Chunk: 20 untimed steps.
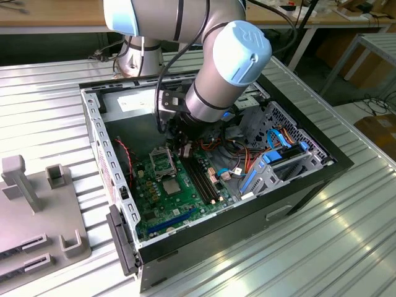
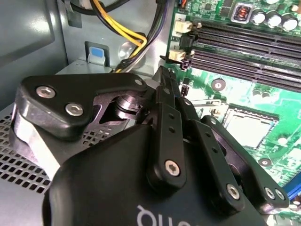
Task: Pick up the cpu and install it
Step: 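Close the cpu cover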
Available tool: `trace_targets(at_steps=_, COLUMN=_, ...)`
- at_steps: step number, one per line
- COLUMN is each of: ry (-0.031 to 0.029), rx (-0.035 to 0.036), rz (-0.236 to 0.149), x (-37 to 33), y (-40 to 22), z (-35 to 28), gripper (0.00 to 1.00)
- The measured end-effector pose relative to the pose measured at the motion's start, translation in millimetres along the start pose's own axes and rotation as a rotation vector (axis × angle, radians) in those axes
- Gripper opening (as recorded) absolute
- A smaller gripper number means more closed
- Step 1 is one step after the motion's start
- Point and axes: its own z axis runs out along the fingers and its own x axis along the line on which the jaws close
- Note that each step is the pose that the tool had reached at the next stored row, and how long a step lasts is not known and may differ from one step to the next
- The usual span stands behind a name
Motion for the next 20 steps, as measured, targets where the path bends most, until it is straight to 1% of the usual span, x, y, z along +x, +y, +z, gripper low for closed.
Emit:
trace_targets(at_steps=1, ry=0.0025, rx=0.0010, rz=0.000, x=-0.4, y=0.3, z=-1.3, gripper=0.11)
trace_targets(at_steps=2, ry=0.0034, rx=0.0013, rz=0.000, x=-0.7, y=0.5, z=-2.3, gripper=0.11)
trace_targets(at_steps=6, ry=0.0048, rx=0.0022, rz=0.000, x=-2.2, y=1.6, z=-7.2, gripper=0.11)
trace_targets(at_steps=10, ry=0.0181, rx=0.0082, rz=0.001, x=-3.3, y=2.5, z=-12.2, gripper=0.11)
trace_targets(at_steps=14, ry=0.0303, rx=0.0137, rz=0.002, x=-3.8, y=2.9, z=-14.6, gripper=0.11)
trace_targets(at_steps=16, ry=0.0354, rx=0.0160, rz=0.003, x=-4.1, y=3.2, z=-16.0, gripper=0.11)
trace_targets(at_steps=18, ry=0.0425, rx=0.0193, rz=0.003, x=-4.6, y=3.6, z=-18.0, gripper=0.11)
trace_targets(at_steps=20, ry=0.0475, rx=0.0217, rz=0.004, x=-4.8, y=3.8, z=-19.1, gripper=0.11)
